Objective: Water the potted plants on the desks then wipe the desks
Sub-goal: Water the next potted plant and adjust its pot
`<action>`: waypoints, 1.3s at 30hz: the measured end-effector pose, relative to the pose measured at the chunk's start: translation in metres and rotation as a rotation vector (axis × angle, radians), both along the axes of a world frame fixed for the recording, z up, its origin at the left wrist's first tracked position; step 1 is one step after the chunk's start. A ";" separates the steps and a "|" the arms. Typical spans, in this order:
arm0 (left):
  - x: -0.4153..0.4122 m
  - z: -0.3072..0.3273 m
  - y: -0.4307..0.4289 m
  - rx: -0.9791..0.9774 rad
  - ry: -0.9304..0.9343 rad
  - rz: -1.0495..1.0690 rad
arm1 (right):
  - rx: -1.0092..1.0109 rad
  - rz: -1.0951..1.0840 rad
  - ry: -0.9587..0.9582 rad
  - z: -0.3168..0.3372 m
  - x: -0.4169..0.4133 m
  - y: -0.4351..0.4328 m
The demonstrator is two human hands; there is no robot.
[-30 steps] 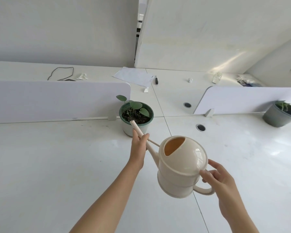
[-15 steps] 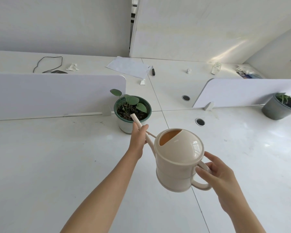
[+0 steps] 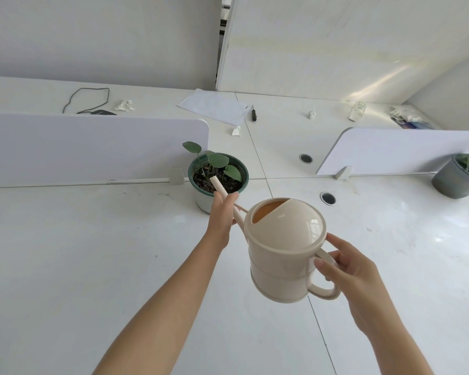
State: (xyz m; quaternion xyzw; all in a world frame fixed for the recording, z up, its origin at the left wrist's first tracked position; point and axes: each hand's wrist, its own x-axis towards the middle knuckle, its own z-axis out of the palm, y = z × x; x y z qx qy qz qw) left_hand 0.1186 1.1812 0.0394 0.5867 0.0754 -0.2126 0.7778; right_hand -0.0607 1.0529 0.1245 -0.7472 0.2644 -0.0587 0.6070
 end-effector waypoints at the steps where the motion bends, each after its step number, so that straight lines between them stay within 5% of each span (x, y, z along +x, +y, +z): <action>1: -0.001 -0.001 -0.001 0.003 0.003 -0.007 | 0.000 -0.006 -0.004 0.000 -0.001 -0.001; 15: 0.005 0.015 -0.037 0.025 0.050 -0.127 | 0.012 -0.081 -0.060 0.009 -0.004 -0.022; 39: 0.007 0.003 0.019 -0.146 0.184 0.052 | 0.040 0.053 -0.045 0.011 0.014 0.013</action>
